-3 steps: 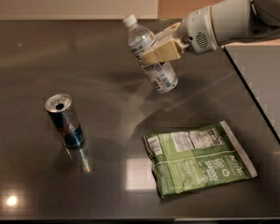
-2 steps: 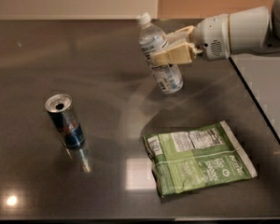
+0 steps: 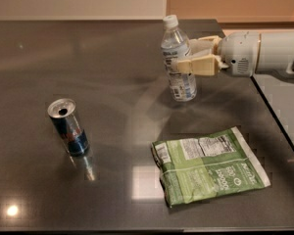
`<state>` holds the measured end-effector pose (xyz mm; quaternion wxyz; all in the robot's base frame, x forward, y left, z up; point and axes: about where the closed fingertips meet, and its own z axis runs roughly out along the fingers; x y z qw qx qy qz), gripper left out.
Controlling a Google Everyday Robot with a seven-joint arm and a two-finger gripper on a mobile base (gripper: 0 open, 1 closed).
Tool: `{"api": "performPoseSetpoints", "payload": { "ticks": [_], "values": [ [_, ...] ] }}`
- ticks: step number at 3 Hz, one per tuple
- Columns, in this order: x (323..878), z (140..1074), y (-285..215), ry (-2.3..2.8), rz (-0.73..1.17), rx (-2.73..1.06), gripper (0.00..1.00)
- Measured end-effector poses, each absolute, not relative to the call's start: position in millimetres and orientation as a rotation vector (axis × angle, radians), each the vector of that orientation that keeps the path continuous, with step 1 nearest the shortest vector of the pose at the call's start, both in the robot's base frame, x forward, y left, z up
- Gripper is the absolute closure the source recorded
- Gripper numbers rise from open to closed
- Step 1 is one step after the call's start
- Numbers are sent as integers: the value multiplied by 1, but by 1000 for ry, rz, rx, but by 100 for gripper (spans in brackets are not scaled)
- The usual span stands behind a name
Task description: Place blue plastic bottle upright
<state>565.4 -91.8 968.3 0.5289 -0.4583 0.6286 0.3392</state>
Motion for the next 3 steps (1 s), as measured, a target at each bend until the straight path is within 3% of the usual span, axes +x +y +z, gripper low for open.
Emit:
{"api": "performPoseSetpoints", "payload": {
  "ticks": [3],
  "values": [
    [573,951,-104,1302,925,-1042,100]
  ]
}}
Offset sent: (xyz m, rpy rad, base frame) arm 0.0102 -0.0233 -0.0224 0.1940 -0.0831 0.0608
